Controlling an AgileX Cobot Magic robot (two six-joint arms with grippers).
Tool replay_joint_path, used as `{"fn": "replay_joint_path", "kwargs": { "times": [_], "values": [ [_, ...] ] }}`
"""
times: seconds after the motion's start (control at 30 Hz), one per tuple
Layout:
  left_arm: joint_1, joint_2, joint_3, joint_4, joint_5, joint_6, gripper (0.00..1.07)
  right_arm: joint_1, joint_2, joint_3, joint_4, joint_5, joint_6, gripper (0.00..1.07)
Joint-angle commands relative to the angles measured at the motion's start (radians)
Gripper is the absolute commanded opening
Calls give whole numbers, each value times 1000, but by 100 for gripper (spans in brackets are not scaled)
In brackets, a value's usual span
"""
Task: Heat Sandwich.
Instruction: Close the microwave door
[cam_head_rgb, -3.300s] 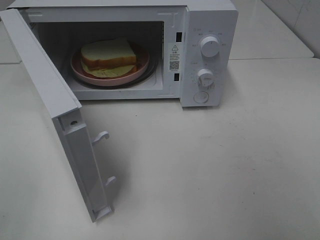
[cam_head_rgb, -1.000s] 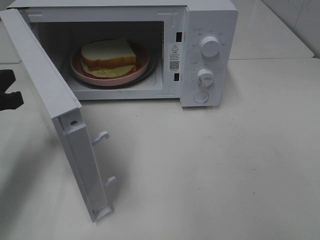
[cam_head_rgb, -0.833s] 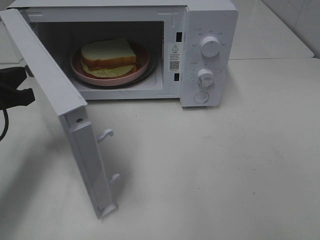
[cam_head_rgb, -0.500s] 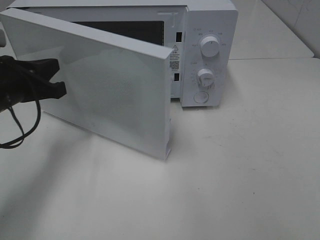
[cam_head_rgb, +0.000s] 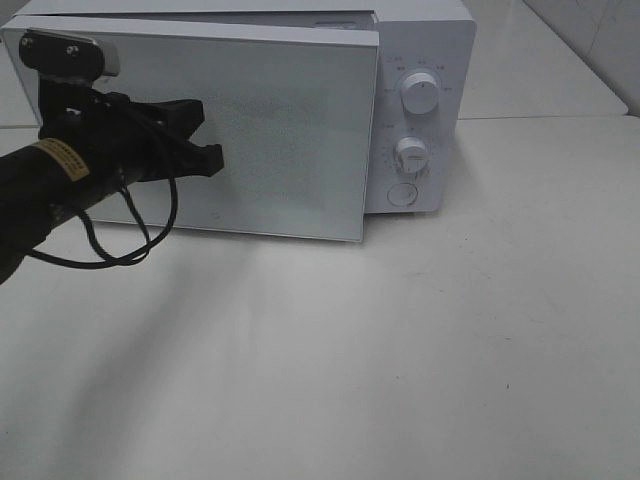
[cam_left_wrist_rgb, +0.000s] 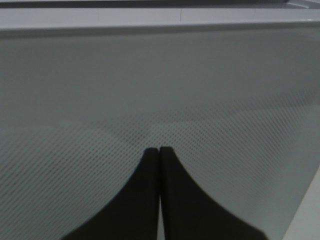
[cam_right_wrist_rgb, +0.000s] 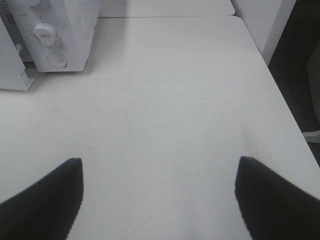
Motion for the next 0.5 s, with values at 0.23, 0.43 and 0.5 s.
{"fn": "replay_joint_path", "kwargs": {
  "times": [0.23, 0.43, 0.5],
  "values": [
    [-59, 62, -145, -49, 64, 19, 0, -6, -27, 2, 2, -13, -4, 76],
    [-93, 107, -232, -66, 105, 28, 0, -6, -27, 2, 2, -13, -4, 76],
    [-96, 112, -239, -76, 110, 32, 0, -6, -27, 2, 2, -13, -4, 76]
  ]
}}
